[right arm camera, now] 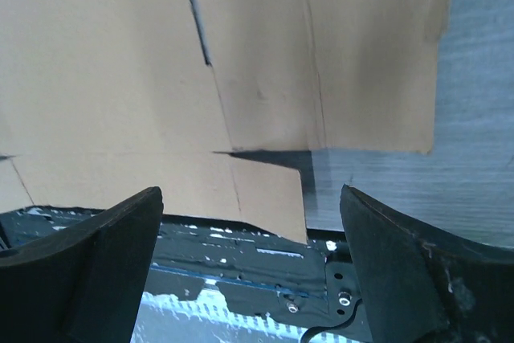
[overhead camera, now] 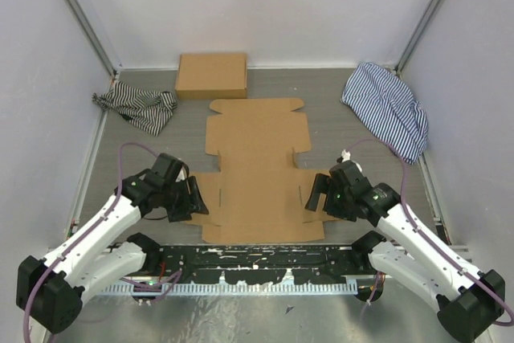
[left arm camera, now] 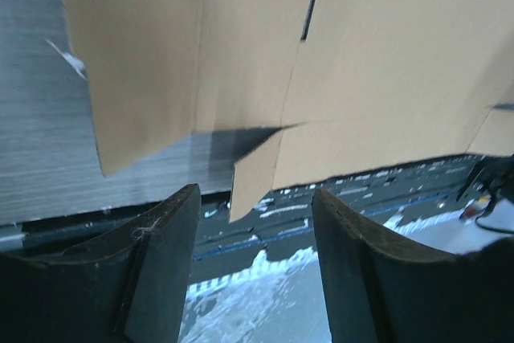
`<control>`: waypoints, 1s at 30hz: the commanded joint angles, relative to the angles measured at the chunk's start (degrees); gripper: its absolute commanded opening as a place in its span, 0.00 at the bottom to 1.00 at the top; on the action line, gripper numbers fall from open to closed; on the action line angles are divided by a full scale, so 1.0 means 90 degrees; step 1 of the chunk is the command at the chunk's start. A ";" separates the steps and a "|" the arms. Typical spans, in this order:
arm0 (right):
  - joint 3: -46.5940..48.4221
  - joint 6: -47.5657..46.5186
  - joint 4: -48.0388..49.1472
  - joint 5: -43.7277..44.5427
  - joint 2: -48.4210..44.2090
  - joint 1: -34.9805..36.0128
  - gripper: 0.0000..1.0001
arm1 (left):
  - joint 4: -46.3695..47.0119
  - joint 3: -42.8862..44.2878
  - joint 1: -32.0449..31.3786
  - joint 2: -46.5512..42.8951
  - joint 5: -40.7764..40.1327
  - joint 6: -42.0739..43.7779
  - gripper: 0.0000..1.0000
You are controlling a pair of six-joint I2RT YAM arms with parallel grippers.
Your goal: Fold the paper box
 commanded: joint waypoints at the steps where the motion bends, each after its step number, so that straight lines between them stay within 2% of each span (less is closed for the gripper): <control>1: -0.0366 0.0414 0.0035 -0.0407 -0.0327 0.0091 0.96 | -0.0287 -0.0057 -0.0487 -0.0171 0.0106 -0.0307 0.65; 6: -0.0725 0.0400 0.0063 -0.0589 -0.0443 0.0152 0.97 | -0.0751 0.0056 -0.0768 -0.0399 -0.0323 -0.0512 0.66; 11: -0.1237 0.0477 0.0374 -0.0849 -0.0481 0.0216 0.96 | -0.0642 -0.0231 -0.0803 -0.0207 -0.0299 -0.0560 0.66; 18: -0.1342 0.0410 0.0719 -0.1074 -0.0452 0.0265 0.96 | 0.0044 -0.0632 -0.1139 0.0116 -0.0117 -0.0831 0.65; 24: -0.1095 0.0389 0.1111 -0.1253 -0.0028 0.0558 0.92 | 0.0518 -0.0585 -0.1461 0.0584 -0.0127 -0.0962 0.65; 30: -0.0503 0.0642 0.1022 -0.0898 0.0154 0.1081 0.90 | 0.0595 -0.0317 -0.1746 0.0752 -0.0189 -0.1084 0.64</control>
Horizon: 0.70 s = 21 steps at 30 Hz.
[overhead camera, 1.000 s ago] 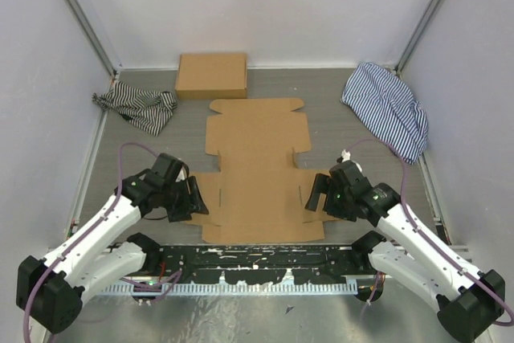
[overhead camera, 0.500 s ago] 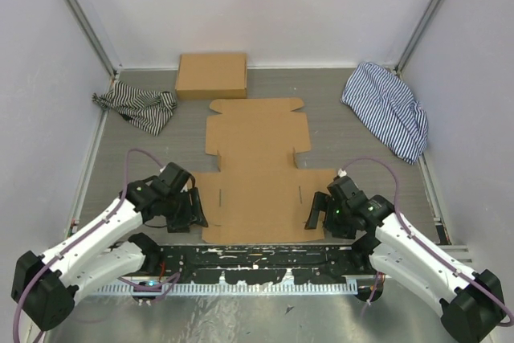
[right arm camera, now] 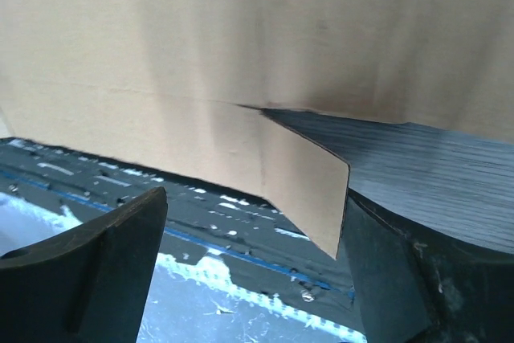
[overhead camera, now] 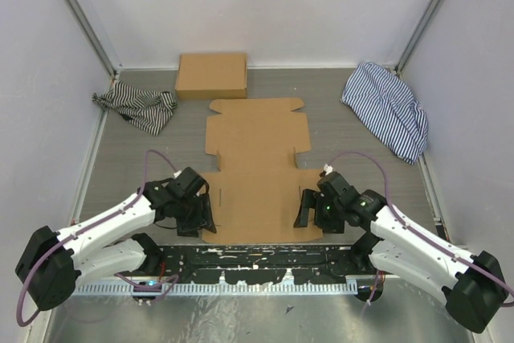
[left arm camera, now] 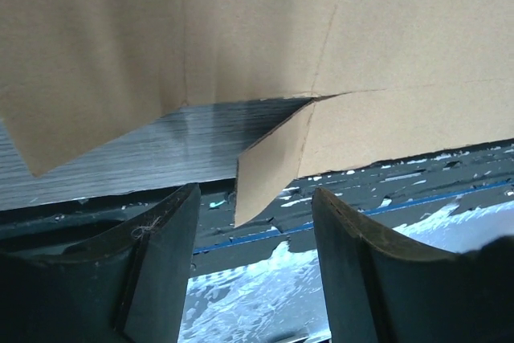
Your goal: Fold the paper box
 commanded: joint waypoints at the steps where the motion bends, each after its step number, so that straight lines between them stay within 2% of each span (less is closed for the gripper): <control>1: 0.0720 0.0307 0.0199 0.0239 -0.0018 0.0399 0.90 | 0.0255 0.0302 -0.0191 -0.0001 0.0024 -0.0175 0.64; 8: 0.1060 0.0552 0.0217 0.0514 0.0149 0.0964 0.90 | 0.0607 0.0331 -0.0340 0.0116 0.0005 -0.0343 0.64; 14: 0.0933 0.0643 0.0788 0.0529 0.0681 0.1276 0.90 | 0.1374 0.0188 -0.0554 0.0578 0.0150 -0.0593 0.64; 21: 0.1013 0.0811 0.1331 0.0741 0.1471 0.1766 0.90 | 0.1824 0.0491 -0.0923 0.1210 0.0020 -0.0696 0.64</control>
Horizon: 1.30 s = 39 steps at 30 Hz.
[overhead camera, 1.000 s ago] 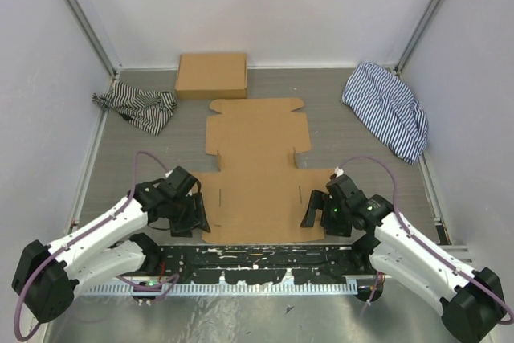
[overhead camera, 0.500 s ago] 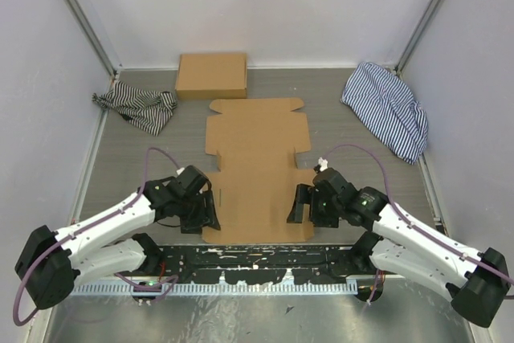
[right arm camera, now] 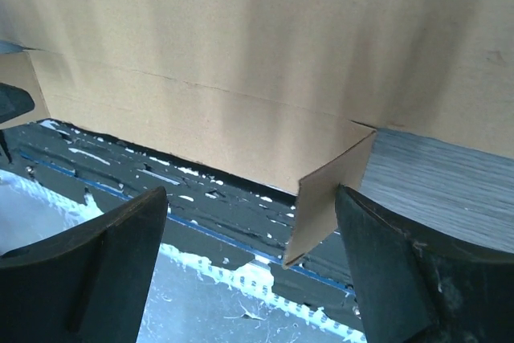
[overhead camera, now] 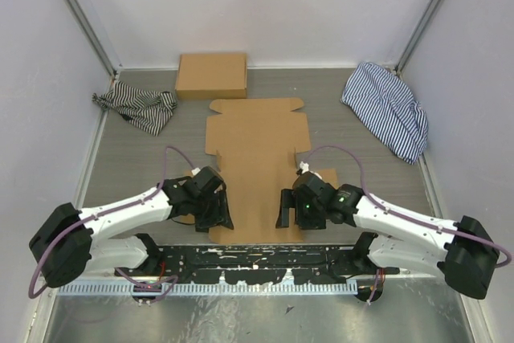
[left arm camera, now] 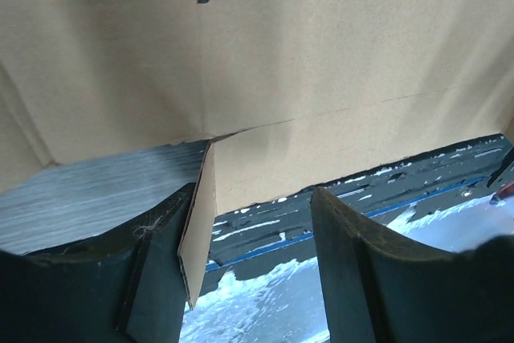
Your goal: Fold the paper box
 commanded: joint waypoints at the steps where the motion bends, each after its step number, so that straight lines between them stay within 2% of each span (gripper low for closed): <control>1: 0.0201 0.0235 0.0619 0.0317 0.0403 0.0327 0.90 | 0.0491 0.0310 -0.0260 0.0323 -0.0113 -0.0146 0.64; 9: 0.0058 0.0498 0.1079 0.0585 0.1421 0.0690 0.90 | 0.1264 0.0224 -0.0459 0.1329 -0.0108 -0.0297 0.64; 16: 0.0182 0.0682 0.0762 0.0969 0.1419 0.0829 0.90 | 0.1558 0.0098 -0.0623 0.1833 -0.0005 -0.0332 0.63; 20: 0.0634 0.0748 -0.0052 0.1485 0.0881 0.0884 0.91 | 0.1018 0.0099 -0.0623 0.1067 -0.0303 -0.0378 0.63; 24: 0.1138 0.0722 -0.1015 0.2121 0.0457 0.0880 0.93 | -0.0230 0.0442 -0.0622 -0.0086 -0.1065 -0.0305 0.63; 30: 0.1462 0.0791 -0.2349 0.3001 0.0145 0.0889 0.94 | -0.1857 0.1109 -0.0618 -0.1161 -0.1942 -0.0141 0.64; 35: 0.1038 0.0927 -0.2672 0.3047 -0.0305 0.0887 0.91 | -0.2460 0.1224 -0.0614 -0.1648 -0.2375 -0.0168 0.65; 39: 0.0719 0.0874 -0.2437 0.2780 -0.0651 0.0891 0.83 | -0.2568 0.1115 -0.0616 -0.1762 -0.2306 -0.0175 0.65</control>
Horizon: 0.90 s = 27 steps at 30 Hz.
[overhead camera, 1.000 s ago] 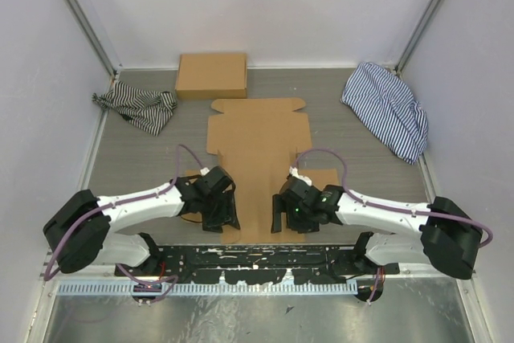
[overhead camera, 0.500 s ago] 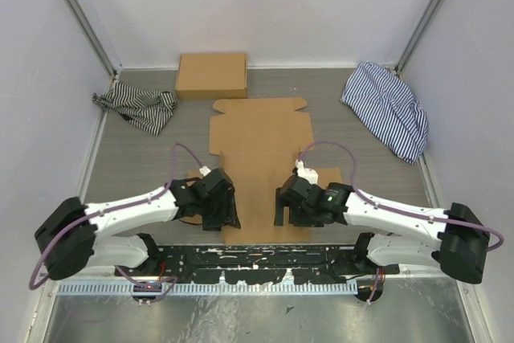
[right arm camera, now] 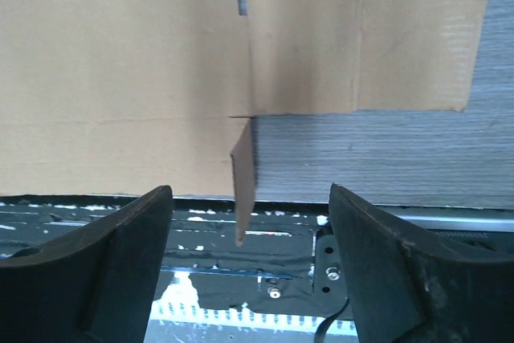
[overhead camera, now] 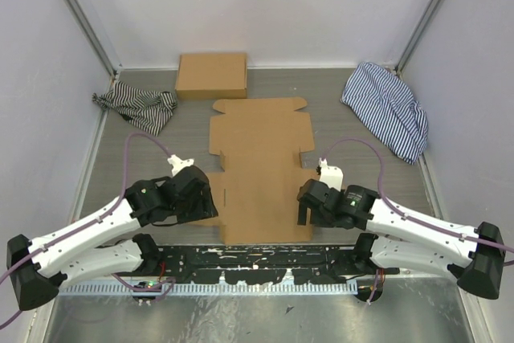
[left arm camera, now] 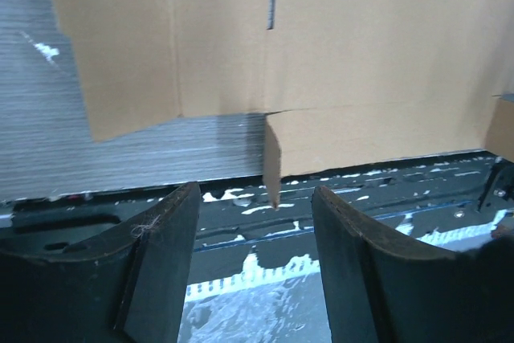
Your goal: Fold the paper box
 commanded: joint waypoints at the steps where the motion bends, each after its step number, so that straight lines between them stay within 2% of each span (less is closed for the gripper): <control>1: -0.0256 0.0060 -0.0016 0.0052 -0.0385 0.0042 0.81 | -0.0509 -0.0037 -0.0010 -0.0104 -0.0270 0.0062 0.65; 3: -0.0283 0.0023 0.0047 0.0012 -0.0401 0.0045 0.76 | -0.0532 -0.0047 -0.0013 -0.0117 -0.0274 0.0070 0.64; 8: -0.0279 -0.0074 0.0181 -0.0052 0.0025 0.0038 0.52 | -0.0589 0.0148 -0.0015 -0.0024 -0.0256 0.0219 0.64; 11: -0.0346 -0.0138 0.0410 -0.0186 0.0303 0.0042 0.42 | -0.0627 0.0284 -0.0010 0.0083 -0.0261 0.0303 0.64; 18: -0.0381 -0.0029 0.0390 -0.0015 0.0548 0.0042 0.25 | -0.0830 0.0673 -0.0015 0.0316 -0.0201 0.0594 0.63; 22: -0.0350 -0.0020 0.0354 -0.0014 0.0655 0.0039 0.03 | -0.0824 0.0862 -0.0017 0.0399 -0.0069 0.0920 0.58; 27: 0.0166 -0.0049 0.0038 0.0102 0.0512 0.0037 0.01 | -0.0923 0.1280 -0.0017 0.0560 0.0091 0.1409 0.56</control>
